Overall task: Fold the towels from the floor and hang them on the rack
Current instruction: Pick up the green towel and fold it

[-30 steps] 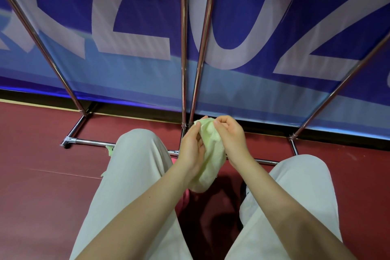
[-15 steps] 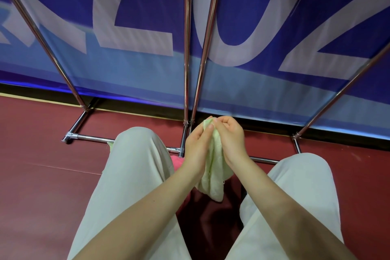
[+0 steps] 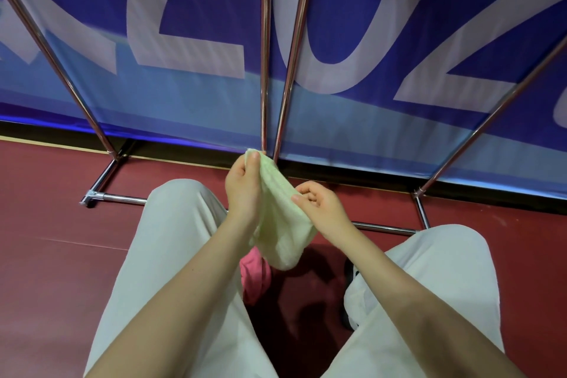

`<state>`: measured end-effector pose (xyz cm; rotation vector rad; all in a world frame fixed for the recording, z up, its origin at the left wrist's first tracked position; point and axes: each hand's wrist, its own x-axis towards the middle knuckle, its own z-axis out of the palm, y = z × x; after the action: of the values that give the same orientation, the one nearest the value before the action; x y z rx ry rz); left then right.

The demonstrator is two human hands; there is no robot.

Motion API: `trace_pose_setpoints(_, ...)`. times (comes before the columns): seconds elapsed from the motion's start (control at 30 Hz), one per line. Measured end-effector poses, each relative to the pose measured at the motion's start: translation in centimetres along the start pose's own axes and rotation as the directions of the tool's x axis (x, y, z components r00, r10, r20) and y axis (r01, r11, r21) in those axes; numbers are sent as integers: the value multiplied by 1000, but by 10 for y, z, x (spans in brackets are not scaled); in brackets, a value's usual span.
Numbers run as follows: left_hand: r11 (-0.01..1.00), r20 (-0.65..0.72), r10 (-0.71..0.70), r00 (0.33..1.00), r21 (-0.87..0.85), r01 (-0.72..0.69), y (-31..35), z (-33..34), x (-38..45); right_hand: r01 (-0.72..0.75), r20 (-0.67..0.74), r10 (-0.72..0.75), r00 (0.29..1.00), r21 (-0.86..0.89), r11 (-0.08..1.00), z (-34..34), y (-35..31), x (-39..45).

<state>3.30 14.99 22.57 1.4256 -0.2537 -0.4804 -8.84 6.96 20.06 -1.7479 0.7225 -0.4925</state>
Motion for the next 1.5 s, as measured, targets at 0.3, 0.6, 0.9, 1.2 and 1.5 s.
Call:
trace_pose_setpoints(0.3,992,-4,91,996,85,-90,4,-38,12,7,114,29,993,-303,953,-7,38,-24)
trace_pose_setpoints(0.6,997,-91,75,993,-3,-76,5,-60,23,-62,108,114,988,-397,916,-21,60,-40)
trace_pose_setpoints(0.9,990,-169,128,977,78,-116,13,-66,32,-44,32,94,995,-703,710,-42,65,-40)
trace_pose_setpoints(1.2,839,74,418,905,349,-416,18,-65,22,-195,-177,106,978,-624,757,-63,71,-34)
trace_pose_setpoints(1.5,790,210,447,870,364,-494,17,-64,16,-325,-295,202,934,-468,822,-67,79,-31)
